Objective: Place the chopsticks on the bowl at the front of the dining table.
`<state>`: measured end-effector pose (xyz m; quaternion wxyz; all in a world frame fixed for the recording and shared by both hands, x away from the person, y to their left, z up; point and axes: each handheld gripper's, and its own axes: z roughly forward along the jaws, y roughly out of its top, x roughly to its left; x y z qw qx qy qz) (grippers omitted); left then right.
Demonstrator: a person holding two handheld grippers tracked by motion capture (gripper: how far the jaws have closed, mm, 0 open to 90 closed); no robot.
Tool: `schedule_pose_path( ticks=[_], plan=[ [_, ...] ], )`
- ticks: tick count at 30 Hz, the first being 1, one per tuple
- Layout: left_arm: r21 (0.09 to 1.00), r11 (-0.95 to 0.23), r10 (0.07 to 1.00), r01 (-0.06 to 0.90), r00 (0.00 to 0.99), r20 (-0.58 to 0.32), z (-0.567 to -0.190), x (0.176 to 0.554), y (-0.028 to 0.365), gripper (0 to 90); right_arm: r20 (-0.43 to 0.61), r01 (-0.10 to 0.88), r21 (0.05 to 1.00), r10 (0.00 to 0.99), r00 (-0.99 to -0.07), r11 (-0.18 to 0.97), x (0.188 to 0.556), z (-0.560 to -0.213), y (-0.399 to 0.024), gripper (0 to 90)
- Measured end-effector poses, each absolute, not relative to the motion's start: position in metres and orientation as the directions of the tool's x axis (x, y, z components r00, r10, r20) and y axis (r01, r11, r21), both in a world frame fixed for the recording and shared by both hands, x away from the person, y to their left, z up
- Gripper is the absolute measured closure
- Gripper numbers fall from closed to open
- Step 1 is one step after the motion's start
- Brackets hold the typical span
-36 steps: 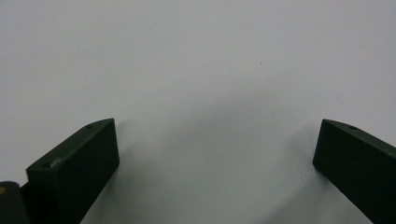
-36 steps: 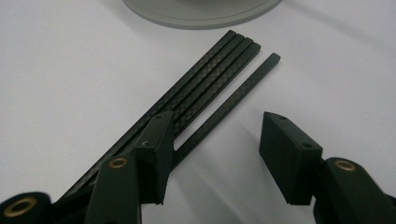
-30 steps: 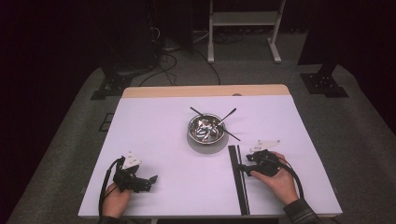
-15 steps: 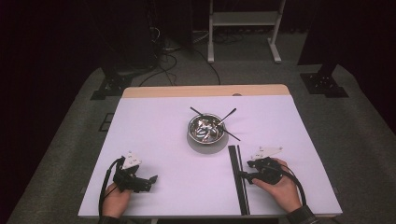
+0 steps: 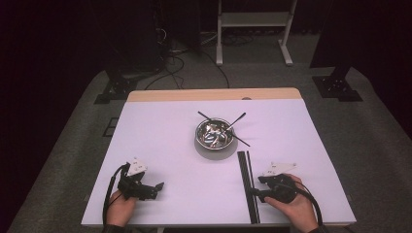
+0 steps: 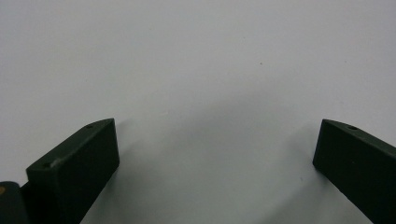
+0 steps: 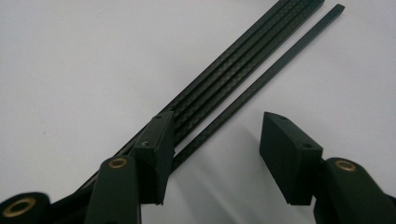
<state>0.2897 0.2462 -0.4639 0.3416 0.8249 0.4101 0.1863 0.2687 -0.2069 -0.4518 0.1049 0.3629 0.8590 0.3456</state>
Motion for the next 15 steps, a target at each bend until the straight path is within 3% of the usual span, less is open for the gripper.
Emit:
schedule_pose_path(
  ticks=[15],
  plan=[
    [0.716,-0.43,0.804,0.549,0.594,0.027,-0.464,0.29,0.246,0.0,0.033,0.529,0.667,0.689,-0.724,0.525,0.255,-0.452,-0.208,43.9]
  ],
)
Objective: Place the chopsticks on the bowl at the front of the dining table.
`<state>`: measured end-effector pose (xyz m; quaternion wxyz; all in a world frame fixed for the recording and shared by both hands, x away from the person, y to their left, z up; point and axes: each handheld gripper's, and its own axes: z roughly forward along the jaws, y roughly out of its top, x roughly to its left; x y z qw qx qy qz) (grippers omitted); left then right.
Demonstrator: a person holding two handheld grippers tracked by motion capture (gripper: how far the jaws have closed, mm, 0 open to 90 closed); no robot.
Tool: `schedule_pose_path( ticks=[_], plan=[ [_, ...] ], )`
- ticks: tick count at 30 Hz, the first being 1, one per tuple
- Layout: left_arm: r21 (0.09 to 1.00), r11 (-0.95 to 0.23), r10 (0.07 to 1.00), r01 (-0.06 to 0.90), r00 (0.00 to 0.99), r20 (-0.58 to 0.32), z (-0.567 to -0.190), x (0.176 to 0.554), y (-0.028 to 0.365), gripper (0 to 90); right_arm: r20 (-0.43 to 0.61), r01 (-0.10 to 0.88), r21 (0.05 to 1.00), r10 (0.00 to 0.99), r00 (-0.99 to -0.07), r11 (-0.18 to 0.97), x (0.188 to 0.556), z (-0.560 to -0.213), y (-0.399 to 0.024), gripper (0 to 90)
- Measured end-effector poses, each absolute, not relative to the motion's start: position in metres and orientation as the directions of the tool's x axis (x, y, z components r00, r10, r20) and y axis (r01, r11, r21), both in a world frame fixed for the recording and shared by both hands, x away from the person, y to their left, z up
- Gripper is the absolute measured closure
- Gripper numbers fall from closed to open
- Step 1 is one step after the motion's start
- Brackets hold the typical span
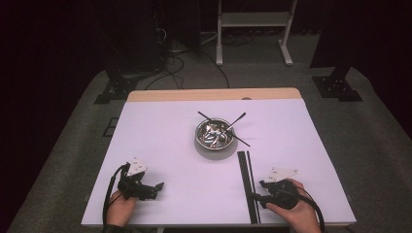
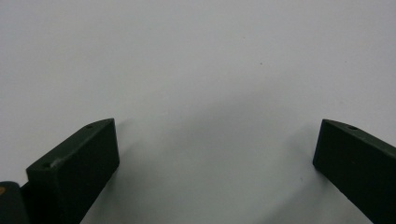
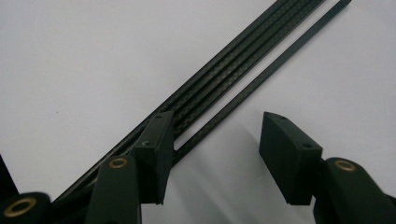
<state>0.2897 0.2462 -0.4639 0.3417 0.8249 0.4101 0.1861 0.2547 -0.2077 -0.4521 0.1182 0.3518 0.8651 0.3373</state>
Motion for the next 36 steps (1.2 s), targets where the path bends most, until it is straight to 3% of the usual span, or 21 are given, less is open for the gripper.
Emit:
schedule_pose_path(
  ticks=[36],
  plan=[
    [0.716,-0.43,0.804,0.549,0.595,0.027,-0.464,0.29,0.246,0.0,0.011,0.567,0.646,0.737,-0.676,0.511,0.259,-0.45,-0.233,43.5]
  ],
)
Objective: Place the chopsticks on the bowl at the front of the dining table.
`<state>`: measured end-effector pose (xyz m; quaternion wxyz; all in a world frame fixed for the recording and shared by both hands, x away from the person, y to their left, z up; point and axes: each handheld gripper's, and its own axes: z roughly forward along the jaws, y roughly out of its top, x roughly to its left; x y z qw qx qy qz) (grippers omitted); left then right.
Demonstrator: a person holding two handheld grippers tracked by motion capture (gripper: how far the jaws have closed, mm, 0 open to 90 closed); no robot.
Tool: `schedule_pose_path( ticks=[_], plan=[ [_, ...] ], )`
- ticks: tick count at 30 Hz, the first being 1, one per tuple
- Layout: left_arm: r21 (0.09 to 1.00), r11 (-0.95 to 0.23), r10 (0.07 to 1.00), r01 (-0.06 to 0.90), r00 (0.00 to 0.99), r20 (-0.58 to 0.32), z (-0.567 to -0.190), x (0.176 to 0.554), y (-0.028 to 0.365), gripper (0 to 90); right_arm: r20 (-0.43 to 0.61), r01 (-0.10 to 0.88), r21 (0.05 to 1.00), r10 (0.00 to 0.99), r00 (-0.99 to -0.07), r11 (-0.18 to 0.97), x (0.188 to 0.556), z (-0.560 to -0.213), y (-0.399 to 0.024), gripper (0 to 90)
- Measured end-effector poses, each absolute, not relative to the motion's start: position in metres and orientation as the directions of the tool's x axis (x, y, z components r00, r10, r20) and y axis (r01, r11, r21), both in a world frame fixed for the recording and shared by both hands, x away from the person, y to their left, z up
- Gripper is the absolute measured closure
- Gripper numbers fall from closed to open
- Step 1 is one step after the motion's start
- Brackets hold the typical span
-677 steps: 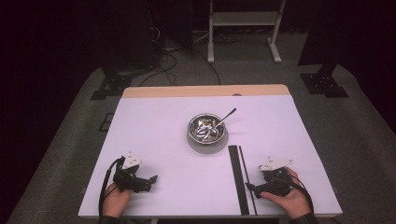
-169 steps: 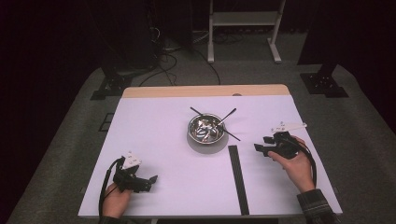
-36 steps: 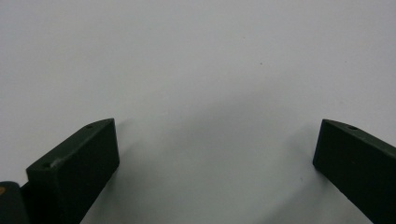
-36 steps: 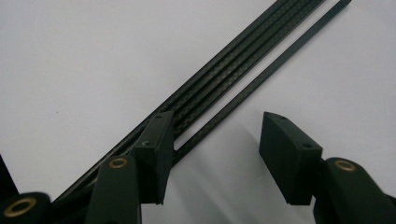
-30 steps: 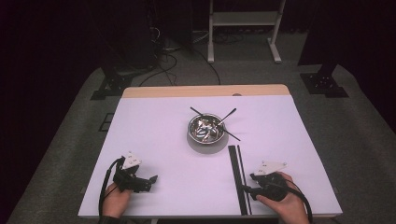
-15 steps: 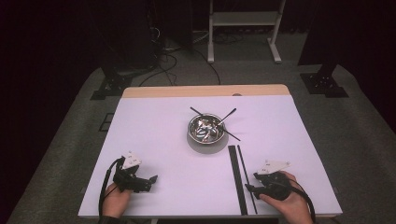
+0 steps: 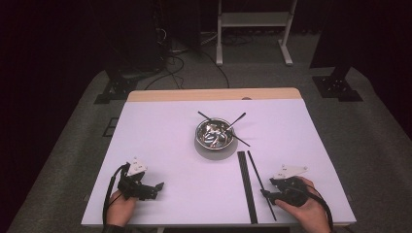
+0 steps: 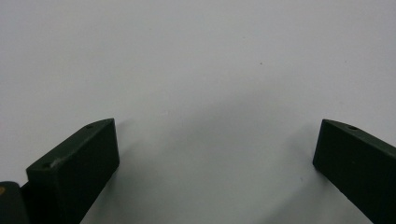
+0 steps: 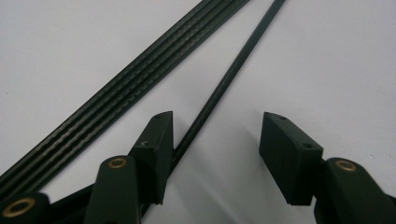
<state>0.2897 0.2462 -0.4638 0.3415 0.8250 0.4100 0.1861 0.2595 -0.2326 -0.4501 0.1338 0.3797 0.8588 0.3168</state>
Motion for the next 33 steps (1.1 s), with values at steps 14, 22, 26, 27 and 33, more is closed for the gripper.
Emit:
schedule_pose_path(
  ticks=[14,22,26,27,33],
  plan=[
    [0.716,-0.43,0.804,0.55,0.594,0.027,-0.464,0.29,0.246,0.0,0.0,0.586,0.64,0.763,-0.646,0.497,0.264,-0.449,-0.247,42.8],
    [0.717,-0.43,0.804,0.549,0.594,0.027,-0.464,0.29,0.246,0.0,0.001,0.593,0.639,0.77,-0.638,0.491,0.263,-0.449,-0.251,42.5],
    [0.716,-0.43,0.804,0.549,0.595,0.027,-0.464,0.29,0.246,0.0,-0.005,0.599,0.636,0.778,-0.628,0.487,0.262,-0.449,-0.256,42.4],
    [0.716,-0.43,0.804,0.549,0.595,0.027,-0.464,0.29,0.246,0.0,-0.004,0.602,0.636,0.782,-0.623,0.482,0.262,-0.449,-0.257,42.4],
    [0.716,-0.43,0.804,0.549,0.594,0.027,-0.464,0.29,0.246,0.0,-0.006,0.611,0.636,0.794,-0.607,0.472,0.263,-0.449,-0.265,42.5]
  ],
)
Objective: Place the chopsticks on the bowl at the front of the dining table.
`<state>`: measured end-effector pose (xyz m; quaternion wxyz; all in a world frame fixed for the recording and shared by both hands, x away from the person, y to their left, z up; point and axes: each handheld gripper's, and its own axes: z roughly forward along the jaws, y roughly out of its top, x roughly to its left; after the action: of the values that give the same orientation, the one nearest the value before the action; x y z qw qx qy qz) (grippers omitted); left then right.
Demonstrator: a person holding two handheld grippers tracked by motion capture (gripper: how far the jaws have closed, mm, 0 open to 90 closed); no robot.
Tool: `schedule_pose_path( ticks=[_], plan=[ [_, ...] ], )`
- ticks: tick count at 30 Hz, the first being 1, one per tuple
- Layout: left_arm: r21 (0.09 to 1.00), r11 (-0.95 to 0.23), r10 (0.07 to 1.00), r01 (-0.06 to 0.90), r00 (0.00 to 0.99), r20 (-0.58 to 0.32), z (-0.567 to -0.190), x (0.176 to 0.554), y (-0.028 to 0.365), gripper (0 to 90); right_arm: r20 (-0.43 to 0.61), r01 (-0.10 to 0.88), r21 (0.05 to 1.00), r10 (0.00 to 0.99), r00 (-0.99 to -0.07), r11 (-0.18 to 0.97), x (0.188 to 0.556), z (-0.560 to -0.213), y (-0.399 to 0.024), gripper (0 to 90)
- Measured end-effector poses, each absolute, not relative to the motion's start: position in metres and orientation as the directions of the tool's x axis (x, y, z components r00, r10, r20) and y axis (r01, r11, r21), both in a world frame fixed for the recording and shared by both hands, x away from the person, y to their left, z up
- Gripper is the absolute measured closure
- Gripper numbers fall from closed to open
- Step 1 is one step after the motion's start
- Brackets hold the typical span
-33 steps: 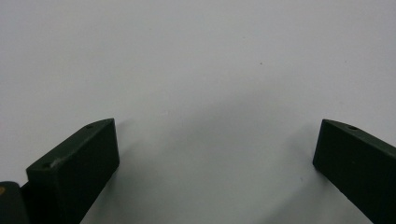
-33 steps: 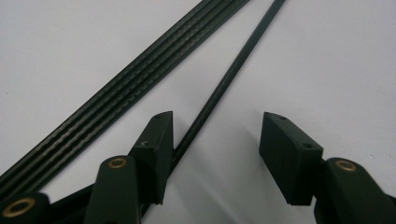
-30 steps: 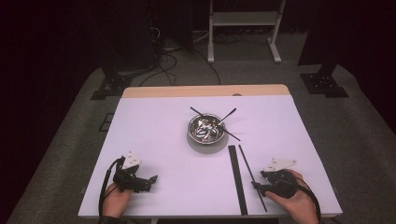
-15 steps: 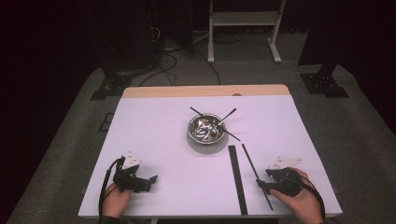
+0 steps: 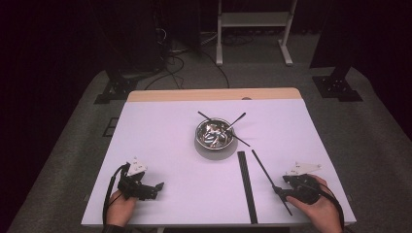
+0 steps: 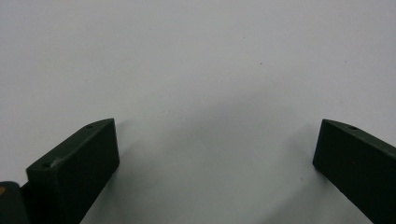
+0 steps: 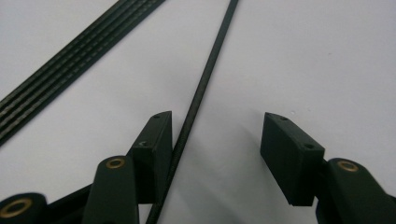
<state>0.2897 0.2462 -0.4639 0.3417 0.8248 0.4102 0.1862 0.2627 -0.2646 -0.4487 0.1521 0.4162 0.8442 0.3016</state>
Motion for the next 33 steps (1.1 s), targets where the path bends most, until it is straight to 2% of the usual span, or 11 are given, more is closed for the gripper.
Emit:
schedule_pose_path(
  ticks=[33],
  plan=[
    [0.716,-0.43,0.804,0.55,0.594,0.027,-0.464,0.29,0.246,0.0,-0.023,0.658,0.639,0.864,-0.502,0.399,0.268,-0.448,-0.312,42.9]
  ],
)
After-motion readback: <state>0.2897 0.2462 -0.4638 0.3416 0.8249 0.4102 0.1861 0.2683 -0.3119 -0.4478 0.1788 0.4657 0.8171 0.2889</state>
